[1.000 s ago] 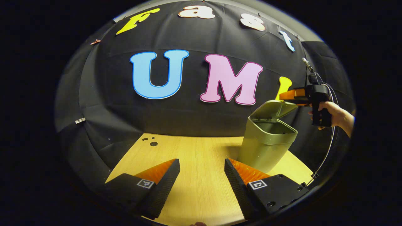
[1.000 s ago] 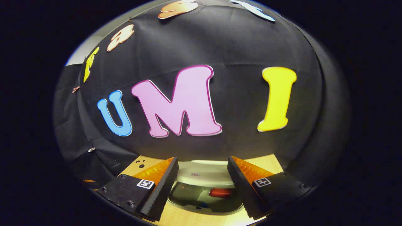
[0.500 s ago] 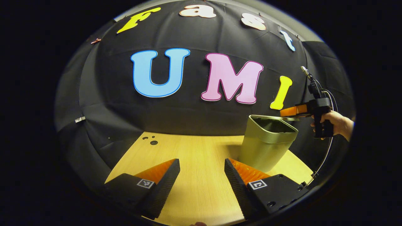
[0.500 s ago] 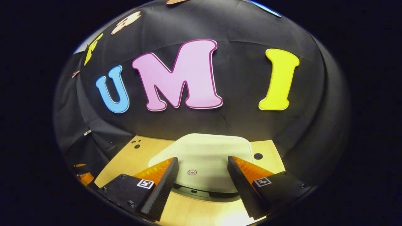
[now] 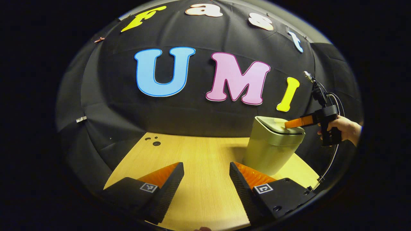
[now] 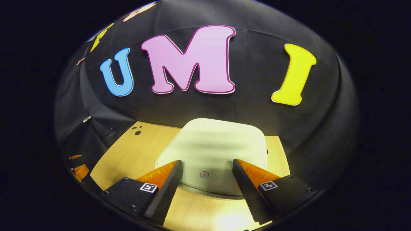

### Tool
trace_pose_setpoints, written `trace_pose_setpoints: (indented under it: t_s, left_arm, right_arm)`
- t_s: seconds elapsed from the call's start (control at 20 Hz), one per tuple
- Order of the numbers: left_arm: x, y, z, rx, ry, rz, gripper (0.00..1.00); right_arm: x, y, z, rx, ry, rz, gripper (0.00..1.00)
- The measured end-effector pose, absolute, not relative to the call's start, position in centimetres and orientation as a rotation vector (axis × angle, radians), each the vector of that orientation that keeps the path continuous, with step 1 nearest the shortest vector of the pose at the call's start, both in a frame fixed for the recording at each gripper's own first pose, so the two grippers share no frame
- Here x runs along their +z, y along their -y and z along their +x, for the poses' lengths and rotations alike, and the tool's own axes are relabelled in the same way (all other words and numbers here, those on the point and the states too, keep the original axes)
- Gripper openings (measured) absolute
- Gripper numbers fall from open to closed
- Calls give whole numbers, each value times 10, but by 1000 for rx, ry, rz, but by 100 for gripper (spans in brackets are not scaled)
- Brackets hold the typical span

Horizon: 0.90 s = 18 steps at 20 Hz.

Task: Press the lid of the desktop garbage bin to open it, pick up the crumpled paper on the desktop and throw it into the bin, then pick up the pop can on the desktop and drop it into the bin, and finally close the garbage bin lid.

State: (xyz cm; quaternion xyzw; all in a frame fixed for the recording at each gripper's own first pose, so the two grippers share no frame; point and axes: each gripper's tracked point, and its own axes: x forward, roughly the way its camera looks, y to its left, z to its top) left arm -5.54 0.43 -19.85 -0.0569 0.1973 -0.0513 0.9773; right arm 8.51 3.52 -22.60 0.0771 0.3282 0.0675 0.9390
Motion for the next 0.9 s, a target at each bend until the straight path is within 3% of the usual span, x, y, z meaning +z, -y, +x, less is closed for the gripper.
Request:
trace_pose_setpoints:
  t_s: [0.5, 0.9]
  left_arm:
    - [-202, -5, -54, -99, -405, -121, 93]
    - [-197, -9, -50, -98, -390, -112, 93]
  right_arm:
    - [-239, -38, 87, 179, -639, 117, 100]
    - [-209, -37, 88, 172, -523, 166, 99]
